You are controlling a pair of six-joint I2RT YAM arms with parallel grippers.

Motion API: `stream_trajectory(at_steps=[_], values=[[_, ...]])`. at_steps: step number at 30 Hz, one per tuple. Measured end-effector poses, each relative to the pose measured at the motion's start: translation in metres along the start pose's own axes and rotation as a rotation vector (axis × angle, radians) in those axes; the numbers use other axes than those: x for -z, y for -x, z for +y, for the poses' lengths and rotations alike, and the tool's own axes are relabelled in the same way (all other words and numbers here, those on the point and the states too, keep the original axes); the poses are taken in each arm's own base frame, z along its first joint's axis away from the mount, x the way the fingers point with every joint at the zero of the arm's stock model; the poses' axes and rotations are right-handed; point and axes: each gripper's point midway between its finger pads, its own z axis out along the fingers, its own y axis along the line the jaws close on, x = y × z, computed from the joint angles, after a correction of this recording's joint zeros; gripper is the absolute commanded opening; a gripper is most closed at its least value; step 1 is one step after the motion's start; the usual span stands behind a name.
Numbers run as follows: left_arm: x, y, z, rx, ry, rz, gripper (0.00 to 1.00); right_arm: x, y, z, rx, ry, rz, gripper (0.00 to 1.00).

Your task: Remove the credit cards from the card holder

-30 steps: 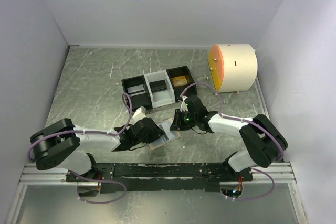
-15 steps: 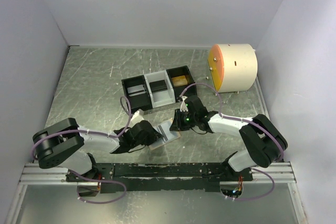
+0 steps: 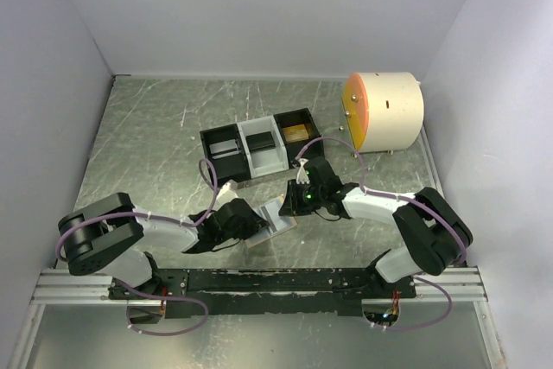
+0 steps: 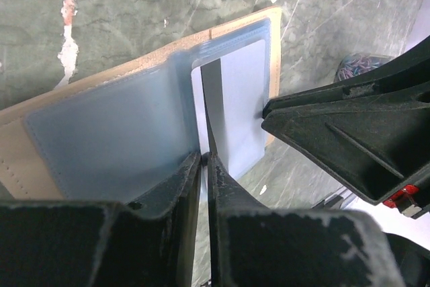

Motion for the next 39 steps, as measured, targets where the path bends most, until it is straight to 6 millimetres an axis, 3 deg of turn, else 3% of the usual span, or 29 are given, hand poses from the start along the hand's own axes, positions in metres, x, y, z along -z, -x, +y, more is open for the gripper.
stream_trajectory(at_steps=[7,21,23,26,30,39], values=[[0.000,0.000,0.000,-0.005,0.000,0.001,0.07,0.000,0.000,0.000,-0.001,-0.001,0.000,0.19],[0.009,0.002,0.008,0.005,0.063,0.003,0.07,0.000,-0.001,0.000,-0.002,-0.001,0.004,0.21],[0.010,0.002,0.008,0.004,0.075,0.004,0.12,0.000,-0.001,0.000,-0.002,-0.001,0.004,0.21],[0.011,0.003,0.010,-0.002,0.085,0.005,0.32,0.000,-0.001,0.000,-0.002,-0.001,0.004,0.21],[0.012,0.004,0.009,-0.013,0.084,0.001,0.43,0.001,-0.002,0.000,-0.003,-0.002,0.011,0.22],[0.009,0.004,0.004,-0.015,0.064,-0.003,0.41,0.003,-0.006,-0.002,0.016,-0.019,0.045,0.23]])
